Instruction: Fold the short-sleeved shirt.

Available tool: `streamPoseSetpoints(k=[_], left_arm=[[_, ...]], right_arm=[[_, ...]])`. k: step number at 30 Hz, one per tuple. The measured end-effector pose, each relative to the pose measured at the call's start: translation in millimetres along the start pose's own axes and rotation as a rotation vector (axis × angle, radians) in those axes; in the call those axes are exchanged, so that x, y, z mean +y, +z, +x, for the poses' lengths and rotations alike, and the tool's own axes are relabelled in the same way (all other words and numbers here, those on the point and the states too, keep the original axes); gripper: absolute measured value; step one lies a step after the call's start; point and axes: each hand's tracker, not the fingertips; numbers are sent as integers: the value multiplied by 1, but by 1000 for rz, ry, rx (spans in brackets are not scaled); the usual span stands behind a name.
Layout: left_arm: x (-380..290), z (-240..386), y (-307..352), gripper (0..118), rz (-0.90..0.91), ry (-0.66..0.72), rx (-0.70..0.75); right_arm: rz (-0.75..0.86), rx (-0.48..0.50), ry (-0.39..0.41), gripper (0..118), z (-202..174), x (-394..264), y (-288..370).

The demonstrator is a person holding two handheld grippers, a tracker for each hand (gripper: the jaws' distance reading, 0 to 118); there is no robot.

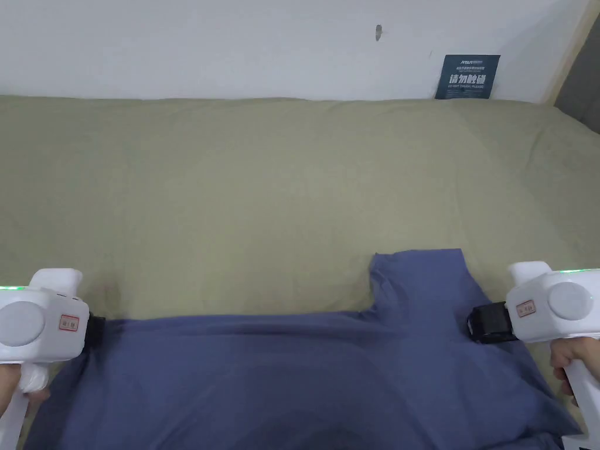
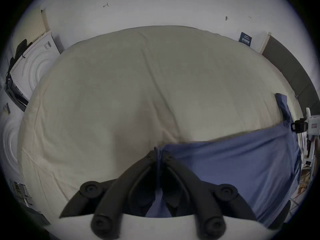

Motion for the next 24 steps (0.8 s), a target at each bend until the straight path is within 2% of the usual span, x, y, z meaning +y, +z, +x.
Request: streamPoseSetpoints(k=[2, 3, 4, 5, 7, 10, 11, 14, 19, 24], left_arm=[[0, 0, 3, 6, 2, -1, 0], [0, 0, 6, 6, 3, -5, 1], [-1, -1, 9, 6, 4, -10, -1], [-3, -2, 14, 6, 9, -13, -3], [-8, -4, 28, 6, 26, -13, -7], [-19, -11, 59, 6, 67, 6, -35], [-25, -13, 72, 6, 84, 10, -35], [-46, -23, 110, 6, 127, 2, -55], [-95, -34, 168, 6, 197, 2, -102], [-150, -40, 198, 6, 225, 0, -117]], right_arm=[[9, 32, -37, 87, 2, 0, 11], [28, 19, -26, 67, -1, 0, 21], [64, 37, -2, 39, -1, -1, 30], [79, 58, -8, 0, 0, -4, 38], [111, 73, -34, 0, 11, -11, 57], [160, 82, -29, 0, 24, -23, 90], [169, 66, -14, 0, 4, -24, 100], [226, 91, -18, 0, 2, -43, 139], [304, 145, -27, 0, 15, -100, 193], [341, 145, -25, 0, 14, -167, 224]])
